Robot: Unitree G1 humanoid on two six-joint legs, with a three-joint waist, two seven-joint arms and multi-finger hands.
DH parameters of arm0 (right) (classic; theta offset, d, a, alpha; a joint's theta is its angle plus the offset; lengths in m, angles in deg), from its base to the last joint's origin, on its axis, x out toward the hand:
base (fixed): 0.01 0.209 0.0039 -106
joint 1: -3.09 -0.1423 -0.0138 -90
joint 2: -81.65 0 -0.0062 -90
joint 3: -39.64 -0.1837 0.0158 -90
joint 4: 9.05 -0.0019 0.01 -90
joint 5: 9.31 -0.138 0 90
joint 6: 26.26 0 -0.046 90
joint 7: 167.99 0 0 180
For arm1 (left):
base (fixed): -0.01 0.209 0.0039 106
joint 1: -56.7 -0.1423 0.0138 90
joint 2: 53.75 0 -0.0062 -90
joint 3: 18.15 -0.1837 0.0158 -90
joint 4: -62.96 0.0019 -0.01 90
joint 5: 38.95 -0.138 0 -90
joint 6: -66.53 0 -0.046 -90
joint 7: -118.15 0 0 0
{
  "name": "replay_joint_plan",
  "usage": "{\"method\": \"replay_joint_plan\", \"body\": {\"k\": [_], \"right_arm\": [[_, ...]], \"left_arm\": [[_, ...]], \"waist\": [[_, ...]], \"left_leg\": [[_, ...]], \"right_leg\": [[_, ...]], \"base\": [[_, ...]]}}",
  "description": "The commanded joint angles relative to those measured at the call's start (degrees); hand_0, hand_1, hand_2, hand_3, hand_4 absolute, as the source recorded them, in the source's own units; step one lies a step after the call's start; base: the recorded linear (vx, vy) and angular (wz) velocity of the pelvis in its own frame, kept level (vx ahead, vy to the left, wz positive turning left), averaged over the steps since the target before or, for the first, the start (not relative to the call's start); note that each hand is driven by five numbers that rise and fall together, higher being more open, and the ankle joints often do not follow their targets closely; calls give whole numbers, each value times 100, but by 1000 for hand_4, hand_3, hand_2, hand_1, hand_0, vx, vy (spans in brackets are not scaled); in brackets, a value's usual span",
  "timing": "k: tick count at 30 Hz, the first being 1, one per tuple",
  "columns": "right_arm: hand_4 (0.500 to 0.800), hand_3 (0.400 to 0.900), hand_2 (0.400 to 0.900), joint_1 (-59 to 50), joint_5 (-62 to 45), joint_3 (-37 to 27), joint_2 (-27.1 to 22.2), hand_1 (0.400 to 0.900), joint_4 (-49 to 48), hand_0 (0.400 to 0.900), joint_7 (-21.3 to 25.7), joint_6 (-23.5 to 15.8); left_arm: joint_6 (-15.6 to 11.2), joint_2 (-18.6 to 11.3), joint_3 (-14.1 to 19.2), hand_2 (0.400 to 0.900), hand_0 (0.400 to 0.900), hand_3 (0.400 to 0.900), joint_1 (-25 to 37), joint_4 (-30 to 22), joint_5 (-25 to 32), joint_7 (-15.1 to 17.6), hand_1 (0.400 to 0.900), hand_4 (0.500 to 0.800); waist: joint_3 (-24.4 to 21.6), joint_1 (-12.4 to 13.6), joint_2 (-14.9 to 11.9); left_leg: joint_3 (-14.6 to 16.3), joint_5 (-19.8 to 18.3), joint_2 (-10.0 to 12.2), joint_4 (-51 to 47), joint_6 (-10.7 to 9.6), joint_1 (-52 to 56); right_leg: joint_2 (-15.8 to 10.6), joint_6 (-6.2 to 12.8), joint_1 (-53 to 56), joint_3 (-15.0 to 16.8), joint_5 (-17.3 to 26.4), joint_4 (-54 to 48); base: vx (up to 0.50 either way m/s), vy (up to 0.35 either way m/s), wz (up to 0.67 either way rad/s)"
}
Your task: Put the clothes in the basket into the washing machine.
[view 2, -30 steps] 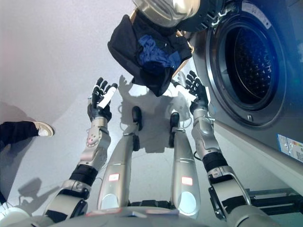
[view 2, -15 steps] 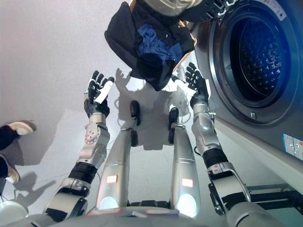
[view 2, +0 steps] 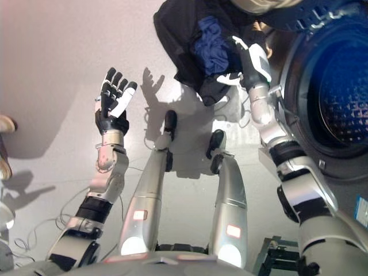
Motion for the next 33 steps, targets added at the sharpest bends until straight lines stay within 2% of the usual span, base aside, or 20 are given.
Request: {"method": "replay_joint_plan", "body": {"k": [1, 8, 13, 20, 28, 33], "right_arm": [[800, 900, 900, -340, 399, 301, -305, 900, 450, 900, 419, 10], [800, 900, 900, -1216, 532, 757, -442, 900, 1750, 900, 719, 250], [800, 900, 900, -1669, 461, 906, -591, 900, 2364, 900, 797, 349], [800, 900, 900, -1828, 285, 942, -753, 900, 2559, 900, 726, 367], [800, 900, 900, -2216, 91, 930, -1003, 900, 2835, 900, 868, 408], [800, 900, 900, -2196, 193, 1041, -910, 900, 3046, 900, 665, 512]], "left_arm": [[-598, -257, -66, 900, 900, 900, -100, -690, -441, 112, 900, 800], [-645, -324, -323, 900, 900, 900, 108, -974, -393, 259, 900, 800], [-688, -379, -518, 900, 900, 900, 176, -1188, -321, 282, 900, 800], [-709, -371, -601, 900, 900, 900, 223, -1438, -301, 289, 900, 800], [-737, -388, -803, 900, 900, 900, 215, -1724, -278, 308, 900, 800], [-734, -333, -872, 900, 900, 900, 225, -1800, -241, 236, 900, 800]], "waist": [[-420, 254, -93], [-418, 483, 3], [-415, 606, 138], [-398, 675, 272], [-444, 838, 482], [-356, 879, 601]], "left_leg": [[-189, -1082, -149, 906, 124, -426], [-196, -1376, -334, 1817, 231, -1319], [-139, -1516, -430, 2225, 255, -1706], [-13, -1684, -578, 2801, 286, -2248], [57, -1843, -726, 3360, 366, -2839], [28, -1865, -765, 3536, 379, -2888]], "right_leg": [[-145, 643, -237, 320, 454, -291], [-301, 600, -1197, 385, 140, 685], [-419, 544, -1667, 571, -26, 1080], [-531, 494, -2303, 801, -230, 1685], [-697, 469, -3055, 1124, -464, 2462], [-758, 454, -3077, 1129, -531, 2649]], "base": [[-21, 11, 13], [8, 38, 4], [31, 41, -1], [22, 20, 1], [11, 32, 5], [15, 15, 3]]}}
